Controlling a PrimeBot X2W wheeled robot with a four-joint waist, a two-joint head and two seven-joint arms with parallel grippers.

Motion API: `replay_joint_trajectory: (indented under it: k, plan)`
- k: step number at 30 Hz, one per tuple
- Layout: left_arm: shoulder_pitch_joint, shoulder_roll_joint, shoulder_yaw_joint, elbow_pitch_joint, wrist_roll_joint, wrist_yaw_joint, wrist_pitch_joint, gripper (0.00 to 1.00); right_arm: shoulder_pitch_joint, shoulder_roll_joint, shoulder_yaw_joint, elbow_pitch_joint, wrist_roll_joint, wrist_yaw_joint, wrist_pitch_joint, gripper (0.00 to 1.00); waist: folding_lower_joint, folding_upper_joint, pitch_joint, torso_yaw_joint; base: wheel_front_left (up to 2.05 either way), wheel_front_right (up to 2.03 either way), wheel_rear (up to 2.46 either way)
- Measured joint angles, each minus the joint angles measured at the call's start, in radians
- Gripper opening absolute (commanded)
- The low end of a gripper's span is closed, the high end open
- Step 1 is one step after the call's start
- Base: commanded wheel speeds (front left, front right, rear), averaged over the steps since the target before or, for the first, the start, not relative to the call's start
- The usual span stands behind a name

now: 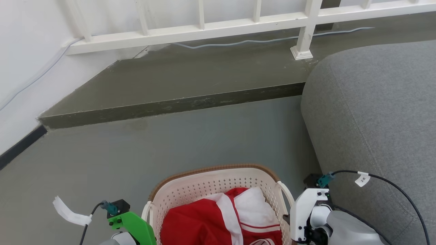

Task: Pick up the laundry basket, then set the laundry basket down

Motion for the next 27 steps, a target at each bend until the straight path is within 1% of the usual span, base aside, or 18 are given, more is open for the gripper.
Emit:
replay_joint_trajectory:
  k: [13, 21, 27]
  plan:
    - [-0.001, 0.0, -0.001, 0.0, 0.0, 0.0, -0.009, 0.0, -0.008, 0.0, 0.009, -0.003, 0.007, 0.0, -0.002, 0.0, 0.0, 0.0, 0.02, -0.006, 0.0, 0.0, 0.0]
    - [-0.048, 0.005, -0.003, -0.022, 0.0, 0.001, -0.034, 0.0, -0.067, -0.007, 0.01, -0.017, 0.007, -0.006, -0.029, 0.0, 0.0, 0.0, 0.087, -0.011, 0.0, 0.0, 0.0]
    - [-0.104, 0.015, 0.004, -0.038, 0.0, 0.002, -0.054, 0.0, -0.126, -0.007, 0.009, -0.029, 0.005, -0.025, -0.061, 0.0, 0.0001, 0.0, 0.155, -0.016, 0.0, 0.0, 0.0]
